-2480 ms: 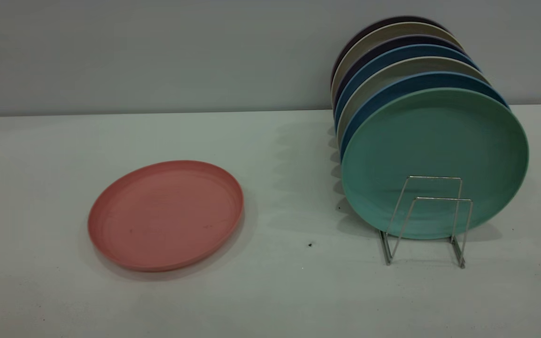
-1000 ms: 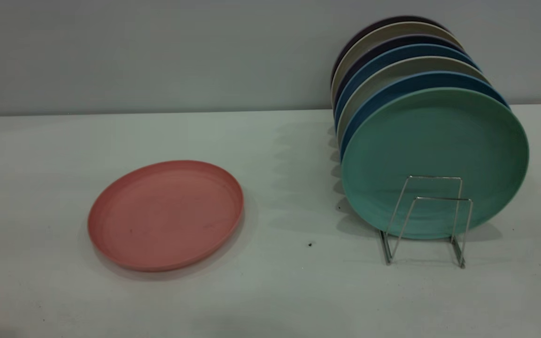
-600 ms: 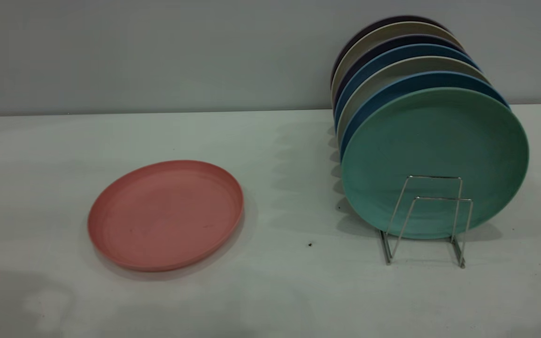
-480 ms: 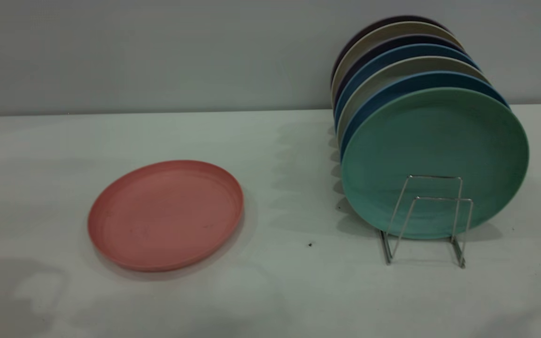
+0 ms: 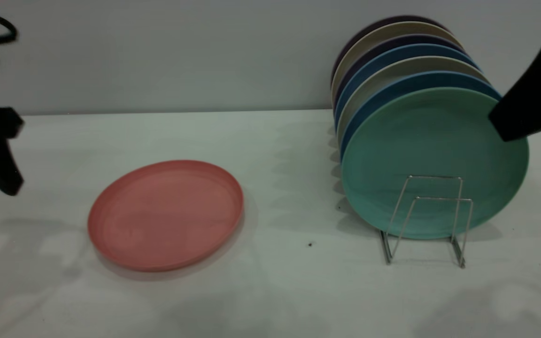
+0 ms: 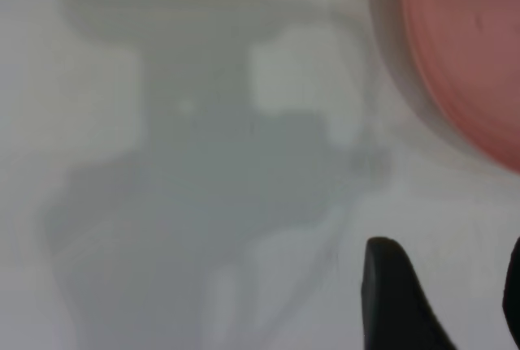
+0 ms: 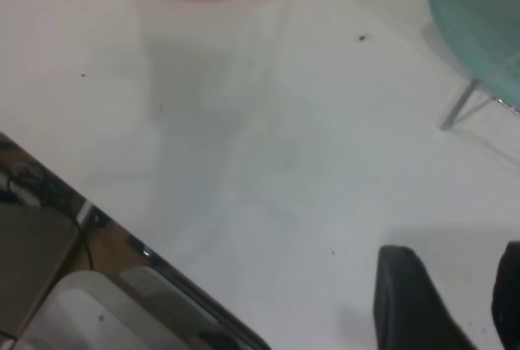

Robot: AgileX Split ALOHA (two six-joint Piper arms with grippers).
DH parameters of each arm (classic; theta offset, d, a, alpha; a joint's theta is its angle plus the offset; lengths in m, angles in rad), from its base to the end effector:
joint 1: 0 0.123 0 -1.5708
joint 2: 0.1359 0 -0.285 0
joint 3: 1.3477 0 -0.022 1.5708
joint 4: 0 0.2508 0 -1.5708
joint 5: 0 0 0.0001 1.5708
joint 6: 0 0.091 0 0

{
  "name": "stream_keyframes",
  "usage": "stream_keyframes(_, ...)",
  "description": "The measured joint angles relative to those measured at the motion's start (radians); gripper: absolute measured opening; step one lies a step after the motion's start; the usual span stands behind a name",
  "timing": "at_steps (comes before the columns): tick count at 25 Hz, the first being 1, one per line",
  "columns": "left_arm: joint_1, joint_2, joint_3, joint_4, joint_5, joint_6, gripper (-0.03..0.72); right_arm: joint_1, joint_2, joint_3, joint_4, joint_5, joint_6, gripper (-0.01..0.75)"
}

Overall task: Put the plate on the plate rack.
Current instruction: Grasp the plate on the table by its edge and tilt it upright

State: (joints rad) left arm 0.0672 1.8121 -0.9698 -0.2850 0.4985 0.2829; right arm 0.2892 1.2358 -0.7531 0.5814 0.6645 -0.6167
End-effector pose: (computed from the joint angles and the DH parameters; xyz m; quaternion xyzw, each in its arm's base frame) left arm 0.3322 0.0101 0.1469 -0.0066 0.9839 -0.0582 0.1691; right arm 0.2131 0.0956 0.2551 -0.2495 0.9095 0.1855 0.2760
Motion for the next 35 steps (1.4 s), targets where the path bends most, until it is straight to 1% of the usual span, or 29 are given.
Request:
stream_keyframes(8,0.0,0.25,-0.167,-0.041,0.003,0.027,0.36,0.0,0.048,-0.007,0.111,-0.041,-0.105,0.276)
stream_keyframes(12,0.0,0.323,-0.215,-0.144,0.004,0.128,0.36,0.0,0.05,-0.007,0.141,-0.041,-0.143,0.276)
stream_keyframes(16,0.0,0.353,-0.228,-0.276,-0.007,0.248,0.36,0.0,0.056,-0.007,0.143,-0.041,-0.149,0.276)
stream_keyframes(18,0.0,0.366,-0.231,-0.317,-0.017,0.293,0.36,0.0,0.058,-0.007,0.143,-0.041,-0.15,0.276)
stream_keyframes(24,0.0,0.411,-0.232,-0.334,-0.028,0.321,0.36,0.0,0.058,-0.007,0.143,-0.046,-0.157,0.276)
stream_keyframes(30,0.0,0.426,-0.233,-0.34,-0.07,0.336,0.357,0.0,0.058,-0.007,0.143,-0.048,-0.16,0.276)
stream_keyframes(35,0.0,0.427,-0.233,-0.344,-0.107,0.345,0.319,0.0,0.058,-0.007,0.143,-0.048,-0.161,0.276)
